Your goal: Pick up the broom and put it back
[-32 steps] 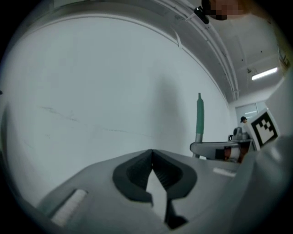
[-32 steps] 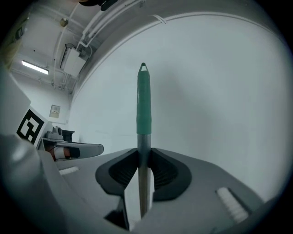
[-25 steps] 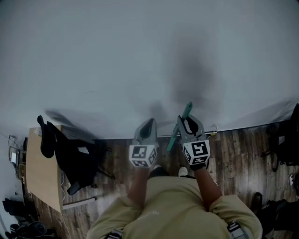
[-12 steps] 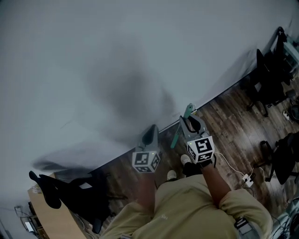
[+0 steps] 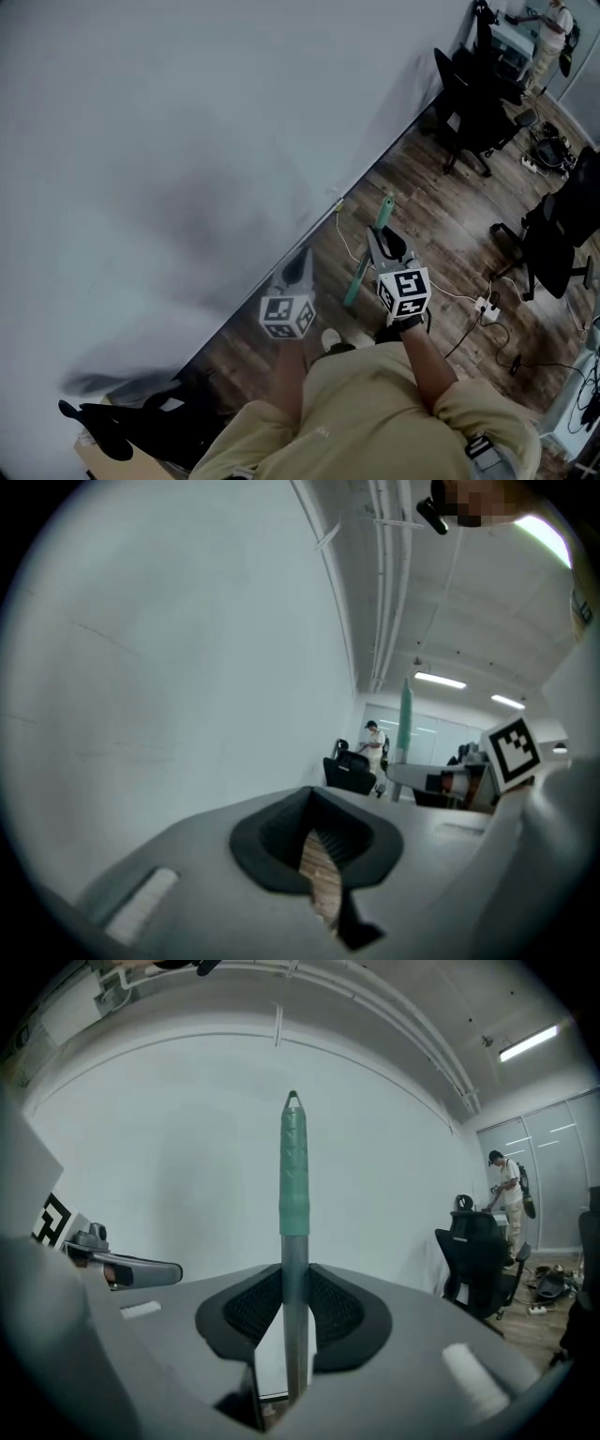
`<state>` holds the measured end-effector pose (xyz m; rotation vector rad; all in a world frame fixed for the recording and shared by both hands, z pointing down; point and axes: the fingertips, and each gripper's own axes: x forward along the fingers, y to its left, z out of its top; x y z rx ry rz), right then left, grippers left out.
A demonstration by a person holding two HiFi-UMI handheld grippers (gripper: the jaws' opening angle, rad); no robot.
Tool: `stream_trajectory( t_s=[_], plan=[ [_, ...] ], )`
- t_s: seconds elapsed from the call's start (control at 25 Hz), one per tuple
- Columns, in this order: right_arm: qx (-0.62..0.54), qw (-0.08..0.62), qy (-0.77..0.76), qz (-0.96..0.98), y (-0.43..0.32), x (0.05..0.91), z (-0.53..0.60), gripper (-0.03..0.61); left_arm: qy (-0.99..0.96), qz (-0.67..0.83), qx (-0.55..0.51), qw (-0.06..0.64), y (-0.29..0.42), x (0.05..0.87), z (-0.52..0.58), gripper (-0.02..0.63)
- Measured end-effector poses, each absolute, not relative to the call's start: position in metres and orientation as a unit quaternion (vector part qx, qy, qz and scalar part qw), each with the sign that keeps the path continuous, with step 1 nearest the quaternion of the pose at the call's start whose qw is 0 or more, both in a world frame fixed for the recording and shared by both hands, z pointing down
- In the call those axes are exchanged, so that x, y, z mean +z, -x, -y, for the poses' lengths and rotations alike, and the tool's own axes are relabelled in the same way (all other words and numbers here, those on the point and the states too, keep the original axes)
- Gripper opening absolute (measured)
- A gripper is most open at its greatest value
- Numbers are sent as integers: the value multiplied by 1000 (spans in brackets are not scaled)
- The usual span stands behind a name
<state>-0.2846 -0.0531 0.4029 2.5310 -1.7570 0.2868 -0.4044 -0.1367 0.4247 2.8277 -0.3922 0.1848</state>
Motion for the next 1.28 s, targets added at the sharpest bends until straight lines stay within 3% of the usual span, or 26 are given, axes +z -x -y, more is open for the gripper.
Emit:
stream_trajectory(
  t_s=[0.36, 0.64, 1.0, 1.28],
  plan=[
    [69, -41, -842, 533, 164, 365, -61, 87, -987, 63, 76, 127, 250, 412, 40, 2],
    [56, -30, -861, 504, 50, 376, -186, 87, -994, -32, 97, 29, 107, 407, -117, 2],
    [49, 13, -913, 405, -41, 409, -301, 94, -985, -110, 124, 42, 18, 447, -211, 2],
    [91, -25, -938, 334, -140, 411, -411, 87, -976, -140, 159, 45, -95, 438, -287, 2]
  ],
)
